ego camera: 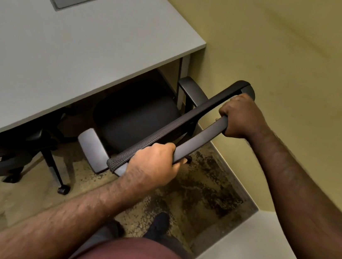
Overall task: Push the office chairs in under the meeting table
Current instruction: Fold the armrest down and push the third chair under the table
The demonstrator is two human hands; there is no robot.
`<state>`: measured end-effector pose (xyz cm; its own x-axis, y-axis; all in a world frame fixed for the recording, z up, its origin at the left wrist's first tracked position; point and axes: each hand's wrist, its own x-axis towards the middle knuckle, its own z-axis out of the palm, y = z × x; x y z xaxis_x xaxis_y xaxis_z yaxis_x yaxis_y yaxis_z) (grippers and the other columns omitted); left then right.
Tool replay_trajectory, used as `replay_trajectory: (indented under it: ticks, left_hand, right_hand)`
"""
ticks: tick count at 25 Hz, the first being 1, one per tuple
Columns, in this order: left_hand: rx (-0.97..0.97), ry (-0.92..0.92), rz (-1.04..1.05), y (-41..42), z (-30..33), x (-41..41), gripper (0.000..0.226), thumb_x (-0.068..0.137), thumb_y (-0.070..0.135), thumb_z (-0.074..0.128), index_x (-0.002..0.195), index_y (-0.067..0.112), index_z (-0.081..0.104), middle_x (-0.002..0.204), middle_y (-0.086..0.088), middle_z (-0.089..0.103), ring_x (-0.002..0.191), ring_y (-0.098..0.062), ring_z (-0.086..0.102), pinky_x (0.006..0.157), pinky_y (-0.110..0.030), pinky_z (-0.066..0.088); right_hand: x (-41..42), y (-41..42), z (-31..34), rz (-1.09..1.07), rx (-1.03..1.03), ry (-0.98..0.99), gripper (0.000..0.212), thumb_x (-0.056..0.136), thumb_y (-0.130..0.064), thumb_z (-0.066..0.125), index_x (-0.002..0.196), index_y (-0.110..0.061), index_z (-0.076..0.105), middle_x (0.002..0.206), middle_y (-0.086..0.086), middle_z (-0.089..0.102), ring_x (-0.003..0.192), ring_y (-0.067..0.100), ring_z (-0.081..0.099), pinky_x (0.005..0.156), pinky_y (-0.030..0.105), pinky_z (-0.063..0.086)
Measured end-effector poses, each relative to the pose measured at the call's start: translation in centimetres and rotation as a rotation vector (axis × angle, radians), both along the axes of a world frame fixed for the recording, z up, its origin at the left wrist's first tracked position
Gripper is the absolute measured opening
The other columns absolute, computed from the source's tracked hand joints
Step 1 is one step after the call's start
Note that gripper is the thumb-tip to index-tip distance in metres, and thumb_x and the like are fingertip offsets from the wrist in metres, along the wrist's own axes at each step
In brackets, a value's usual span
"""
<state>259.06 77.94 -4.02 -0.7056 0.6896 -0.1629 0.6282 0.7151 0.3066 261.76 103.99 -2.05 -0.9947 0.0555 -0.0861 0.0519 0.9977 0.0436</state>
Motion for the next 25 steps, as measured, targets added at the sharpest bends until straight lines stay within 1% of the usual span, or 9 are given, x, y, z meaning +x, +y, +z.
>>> replay_trajectory:
  ticks: [4, 8, 10, 12, 14, 17, 19, 22, 25]
  left_hand:
    - [-0.032, 0.026, 0.024, -1.3, 0.2, -0.7, 0.032, 0.083, 0.063, 0.047, 0.07, 0.034, 0.041, 0.06, 0.013, 0.047, 0.051, -0.005, 0.045, 0.043, -0.026, 0.033]
    - [-0.077, 0.111, 0.06, -2.9, 0.3, -1.7, 0.027, 0.078, 0.056, 0.051, 0.067, 0.033, 0.043, 0.056, 0.013, 0.042, 0.047, -0.004, 0.036, 0.043, -0.025, 0.027]
    - [-0.092, 0.158, 0.061, -3.5, 0.3, -2.7, 0.024, 0.076, 0.052, 0.053, 0.068, 0.031, 0.048, 0.054, 0.013, 0.04, 0.046, -0.006, 0.038, 0.044, -0.025, 0.032]
    - [-0.107, 0.178, 0.039, -3.7, 0.3, -3.8, 0.022, 0.075, 0.051, 0.054, 0.068, 0.031, 0.048, 0.053, 0.012, 0.04, 0.048, -0.01, 0.044, 0.046, -0.026, 0.038]
    - [-0.122, 0.199, 0.05, -4.2, 0.3, -5.1, 0.019, 0.073, 0.048, 0.054, 0.068, 0.031, 0.047, 0.054, 0.013, 0.04, 0.049, -0.011, 0.045, 0.047, -0.026, 0.04]
    - [-0.134, 0.222, 0.047, -4.7, 0.2, -7.1, 0.018, 0.074, 0.045, 0.057, 0.068, 0.03, 0.048, 0.054, 0.013, 0.041, 0.048, -0.006, 0.043, 0.044, -0.024, 0.036]
    - [-0.144, 0.23, 0.055, -5.0, -0.1, -8.3, 0.018, 0.074, 0.046, 0.056, 0.07, 0.03, 0.05, 0.054, 0.013, 0.041, 0.048, -0.005, 0.043, 0.044, -0.024, 0.034]
    - [-0.131, 0.244, 0.065, -5.0, -0.1, -9.6, 0.018, 0.074, 0.048, 0.054, 0.07, 0.032, 0.046, 0.054, 0.015, 0.039, 0.048, -0.005, 0.039, 0.043, -0.024, 0.029]
    - [-0.12, 0.251, 0.054, -4.5, -0.2, -11.0, 0.02, 0.076, 0.046, 0.058, 0.07, 0.032, 0.046, 0.053, 0.015, 0.037, 0.047, -0.001, 0.036, 0.041, -0.021, 0.024]
  right_hand:
    - [-0.2, -1.2, -0.2, 0.028, -0.021, 0.054, 0.021, 0.044, -0.016, 0.071, 0.053, -0.02, 0.053, 0.051, -0.006, 0.034, 0.057, 0.02, 0.035, 0.071, 0.038, 0.039]
    - [-0.8, -2.3, -1.2, 0.004, 0.002, 0.104, 0.013, 0.047, -0.02, 0.069, 0.057, -0.015, 0.062, 0.053, 0.003, 0.055, 0.058, 0.028, 0.052, 0.071, 0.038, 0.039]
    - [-1.6, -2.9, -1.4, 0.003, 0.011, 0.132, 0.012, 0.05, -0.02, 0.068, 0.059, -0.014, 0.064, 0.056, 0.005, 0.06, 0.06, 0.03, 0.055, 0.073, 0.039, 0.04]
    - [-2.4, -3.1, -1.5, -0.011, 0.013, 0.158, 0.011, 0.052, -0.02, 0.066, 0.06, -0.014, 0.063, 0.057, 0.005, 0.06, 0.062, 0.03, 0.055, 0.073, 0.039, 0.039]
    - [-3.5, -3.5, -1.6, -0.007, 0.017, 0.15, 0.011, 0.054, -0.022, 0.064, 0.064, -0.016, 0.063, 0.061, 0.003, 0.061, 0.065, 0.029, 0.056, 0.075, 0.038, 0.037]
    - [-5.5, -4.0, -1.7, -0.009, 0.048, 0.114, 0.015, 0.058, -0.029, 0.063, 0.071, -0.021, 0.065, 0.068, -0.002, 0.063, 0.071, 0.025, 0.057, 0.078, 0.037, 0.037]
    - [-6.8, -4.2, -1.9, 0.0, 0.065, 0.101, 0.015, 0.06, -0.032, 0.063, 0.072, -0.023, 0.063, 0.067, -0.005, 0.06, 0.072, 0.022, 0.057, 0.078, 0.037, 0.037]
    - [-8.5, -4.1, -1.5, -0.001, 0.054, 0.046, 0.013, 0.06, -0.032, 0.062, 0.07, -0.025, 0.059, 0.064, -0.007, 0.051, 0.071, 0.02, 0.054, 0.077, 0.036, 0.036]
    - [-10.2, -3.5, -1.5, -0.032, 0.027, 0.032, 0.011, 0.061, -0.031, 0.063, 0.07, -0.024, 0.058, 0.065, -0.006, 0.055, 0.069, 0.019, 0.049, 0.077, 0.035, 0.036]
